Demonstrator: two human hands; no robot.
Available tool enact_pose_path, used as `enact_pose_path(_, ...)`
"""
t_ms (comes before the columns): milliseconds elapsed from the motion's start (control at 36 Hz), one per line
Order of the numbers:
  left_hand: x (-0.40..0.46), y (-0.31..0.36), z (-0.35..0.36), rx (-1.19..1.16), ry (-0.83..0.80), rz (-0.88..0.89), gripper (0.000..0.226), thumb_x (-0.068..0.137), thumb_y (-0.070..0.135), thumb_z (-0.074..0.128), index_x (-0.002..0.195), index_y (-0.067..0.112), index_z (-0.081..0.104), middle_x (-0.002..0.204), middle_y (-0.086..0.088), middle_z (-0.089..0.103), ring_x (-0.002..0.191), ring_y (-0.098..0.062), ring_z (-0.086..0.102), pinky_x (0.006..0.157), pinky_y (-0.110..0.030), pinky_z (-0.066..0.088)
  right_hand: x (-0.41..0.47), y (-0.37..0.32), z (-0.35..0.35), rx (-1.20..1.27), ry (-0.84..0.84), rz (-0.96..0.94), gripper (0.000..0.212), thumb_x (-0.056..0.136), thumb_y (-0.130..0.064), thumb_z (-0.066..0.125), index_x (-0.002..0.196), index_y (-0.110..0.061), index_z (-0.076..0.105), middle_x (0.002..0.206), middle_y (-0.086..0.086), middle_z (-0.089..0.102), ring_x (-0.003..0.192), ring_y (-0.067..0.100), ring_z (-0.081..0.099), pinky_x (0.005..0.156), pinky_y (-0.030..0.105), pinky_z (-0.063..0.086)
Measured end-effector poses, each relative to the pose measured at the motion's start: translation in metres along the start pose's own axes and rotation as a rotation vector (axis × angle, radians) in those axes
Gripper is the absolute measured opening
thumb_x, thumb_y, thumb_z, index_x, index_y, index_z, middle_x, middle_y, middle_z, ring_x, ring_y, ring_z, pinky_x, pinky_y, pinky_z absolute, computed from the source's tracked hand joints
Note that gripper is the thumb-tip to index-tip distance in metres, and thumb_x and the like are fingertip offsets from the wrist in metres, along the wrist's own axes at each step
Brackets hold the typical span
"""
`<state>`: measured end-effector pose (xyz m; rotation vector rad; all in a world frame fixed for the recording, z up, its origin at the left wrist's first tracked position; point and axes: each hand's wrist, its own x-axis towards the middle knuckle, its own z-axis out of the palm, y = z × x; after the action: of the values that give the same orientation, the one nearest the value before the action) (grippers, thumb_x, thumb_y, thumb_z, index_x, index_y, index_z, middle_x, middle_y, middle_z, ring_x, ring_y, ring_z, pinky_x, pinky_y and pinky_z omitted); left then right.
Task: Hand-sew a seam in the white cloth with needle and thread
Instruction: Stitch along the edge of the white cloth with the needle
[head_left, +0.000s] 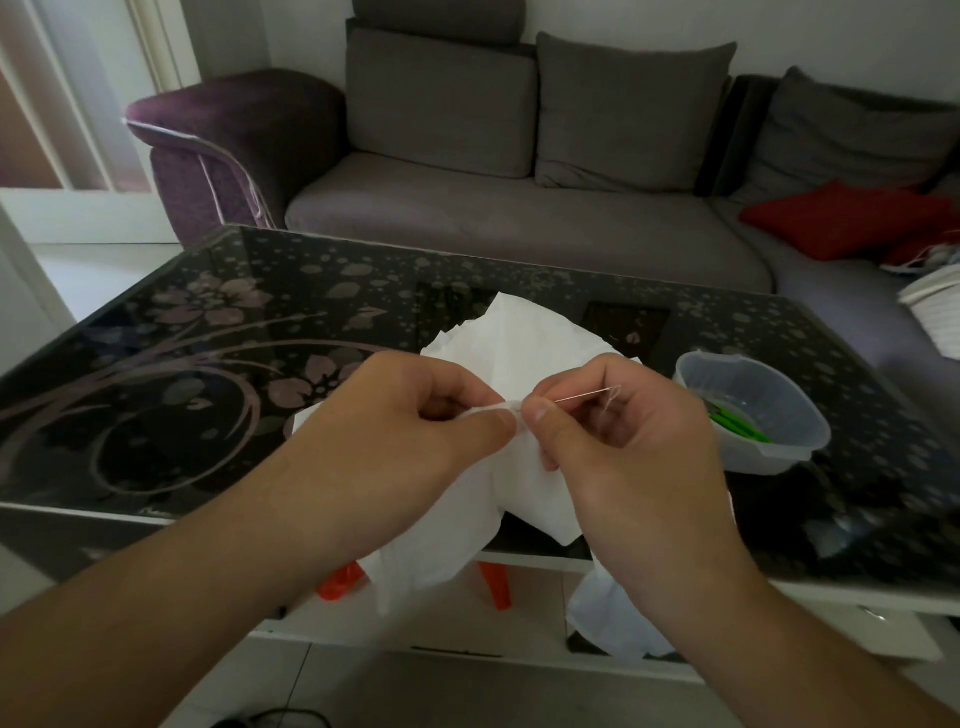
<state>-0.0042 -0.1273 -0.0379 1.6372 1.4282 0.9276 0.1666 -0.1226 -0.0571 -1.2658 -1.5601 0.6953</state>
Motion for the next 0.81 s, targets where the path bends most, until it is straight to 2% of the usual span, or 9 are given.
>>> enact_pose_path(83, 0.0003, 0.0003, 0.0006, -0.039, 0.013, -0.003, 0.014, 0.093, 0.038, 0.069, 0.090, 0.032, 0.081, 0.085, 0.019, 0.078, 0.085, 0.001, 0.073, 0.080, -0.023, 0.055, -0.0012, 0.0000, -0.0001, -0.029, 0.017, -0.091, 0.016, 0.091, -0.019, 0.074, 0.080, -0.030, 0.070, 0.084, -0.014, 0.071, 0.092, 0.006, 0.067, 0.080, 0.012, 0.052)
enact_pose_path(194, -0.0009, 0.0004, 0.0014, -0.082, 0.020, -0.006, 0.013, 0.094, 0.035, 0.070, 0.090, 0.030, 0.082, 0.084, 0.017, 0.079, 0.083, 0.000, 0.074, 0.078, -0.023, 0.053, -0.0032, 0.0024, 0.0016, -0.096, 0.031, -0.196, 0.013, 0.093, -0.020, 0.072, 0.084, -0.029, 0.067, 0.084, -0.014, 0.068, 0.089, 0.009, 0.067, 0.076, 0.020, 0.055)
enact_pose_path(306, -0.0015, 0.0012, 0.0016, -0.087, 0.031, -0.002, 0.013, 0.095, 0.033, 0.071, 0.088, 0.030, 0.082, 0.081, 0.017, 0.078, 0.079, 0.002, 0.073, 0.072, -0.018, 0.050, -0.0050, 0.0033, 0.0043, -0.157, 0.042, -0.272, 0.008, 0.095, -0.024, 0.067, 0.088, -0.025, 0.065, 0.085, -0.015, 0.065, 0.089, 0.009, 0.064, 0.075, 0.016, 0.052)
enact_pose_path(444, -0.0021, 0.0023, 0.0002, -0.098, 0.030, -0.001, 0.015, 0.094, 0.034, 0.071, 0.087, 0.029, 0.082, 0.079, 0.015, 0.078, 0.078, 0.000, 0.073, 0.069, -0.015, 0.049, -0.0056, 0.0023, 0.0047, -0.170, 0.027, -0.280, 0.008, 0.098, -0.028, 0.064, 0.090, -0.026, 0.064, 0.087, -0.017, 0.064, 0.093, 0.007, 0.063, 0.077, 0.011, 0.050)
enact_pose_path(556, -0.0015, 0.0020, -0.0002, -0.091, 0.029, -0.008, 0.012, 0.095, 0.032, 0.071, 0.090, 0.030, 0.082, 0.084, 0.016, 0.078, 0.084, -0.001, 0.073, 0.082, -0.026, 0.054, -0.0051, 0.0013, 0.0010, -0.140, 0.010, -0.279, 0.008, 0.095, -0.022, 0.068, 0.088, -0.025, 0.066, 0.087, -0.015, 0.067, 0.091, 0.011, 0.065, 0.077, 0.015, 0.052)
enact_pose_path(806, -0.0013, 0.0006, -0.0030, -0.087, 0.003, 0.007, 0.013, 0.095, 0.031, 0.071, 0.087, 0.030, 0.082, 0.087, 0.014, 0.078, 0.090, -0.006, 0.073, 0.089, -0.033, 0.057, -0.0031, 0.0013, 0.0016, -0.075, -0.024, -0.144, 0.008, 0.091, -0.026, 0.071, 0.084, -0.029, 0.067, 0.086, -0.015, 0.068, 0.091, 0.007, 0.066, 0.078, 0.015, 0.054)
